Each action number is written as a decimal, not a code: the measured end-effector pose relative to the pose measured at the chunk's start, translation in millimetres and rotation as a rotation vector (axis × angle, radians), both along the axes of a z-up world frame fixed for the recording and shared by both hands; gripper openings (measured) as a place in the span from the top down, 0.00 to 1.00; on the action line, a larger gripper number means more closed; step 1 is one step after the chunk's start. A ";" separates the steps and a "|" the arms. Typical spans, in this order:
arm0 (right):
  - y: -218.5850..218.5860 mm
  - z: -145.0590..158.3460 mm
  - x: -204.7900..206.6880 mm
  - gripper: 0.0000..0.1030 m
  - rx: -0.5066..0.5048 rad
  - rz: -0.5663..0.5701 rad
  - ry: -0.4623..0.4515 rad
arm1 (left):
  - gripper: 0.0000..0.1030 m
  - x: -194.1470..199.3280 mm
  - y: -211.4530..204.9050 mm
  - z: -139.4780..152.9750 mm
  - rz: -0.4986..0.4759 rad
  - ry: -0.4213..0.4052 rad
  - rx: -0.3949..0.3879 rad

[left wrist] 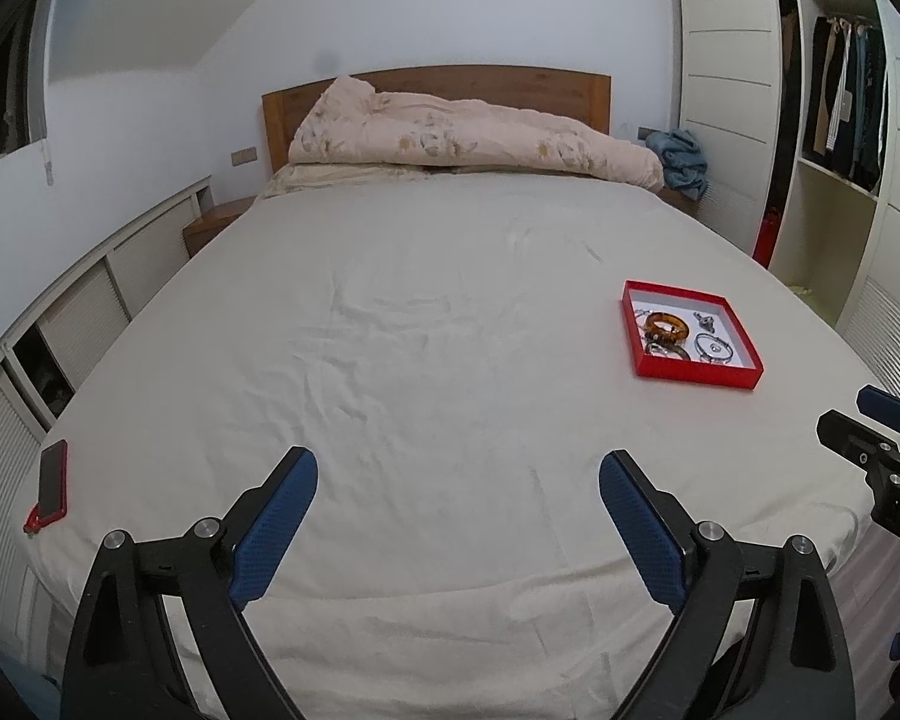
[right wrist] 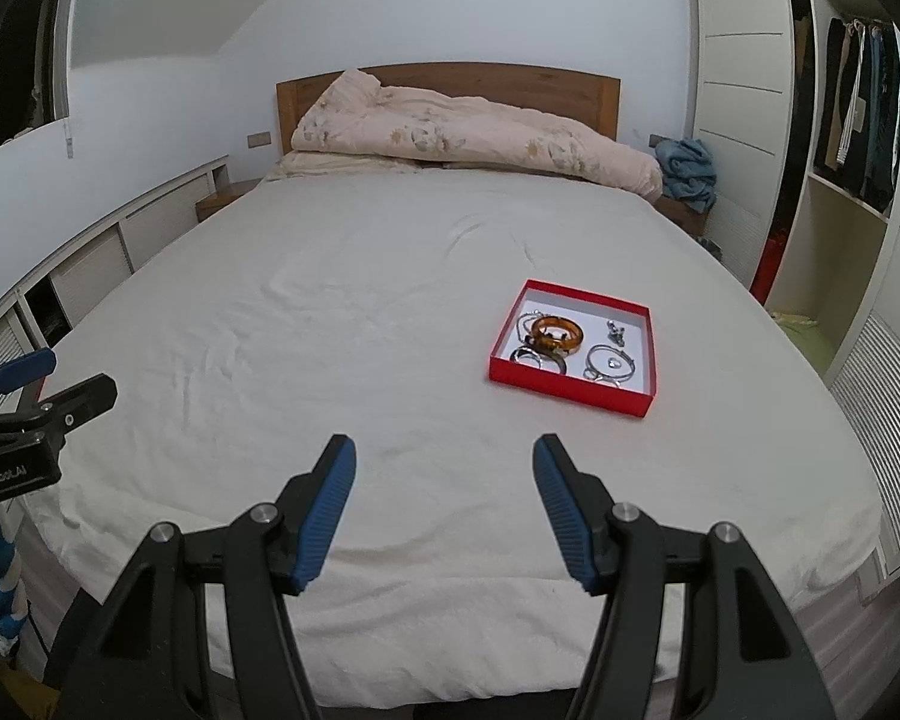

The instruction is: Organize jewelry

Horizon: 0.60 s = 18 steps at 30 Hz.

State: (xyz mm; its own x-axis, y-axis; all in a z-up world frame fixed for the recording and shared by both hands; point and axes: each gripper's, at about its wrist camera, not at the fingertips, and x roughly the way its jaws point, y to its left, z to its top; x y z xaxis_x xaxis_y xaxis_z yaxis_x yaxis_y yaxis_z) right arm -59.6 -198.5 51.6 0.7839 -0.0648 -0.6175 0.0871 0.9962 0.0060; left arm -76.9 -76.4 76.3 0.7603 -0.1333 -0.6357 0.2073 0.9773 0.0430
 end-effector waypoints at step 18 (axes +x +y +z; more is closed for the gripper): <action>-13.0 -32.3 33.6 0.33 0.022 -0.018 0.055 | 0.08 37.4 4.5 -35.6 0.030 0.100 -0.003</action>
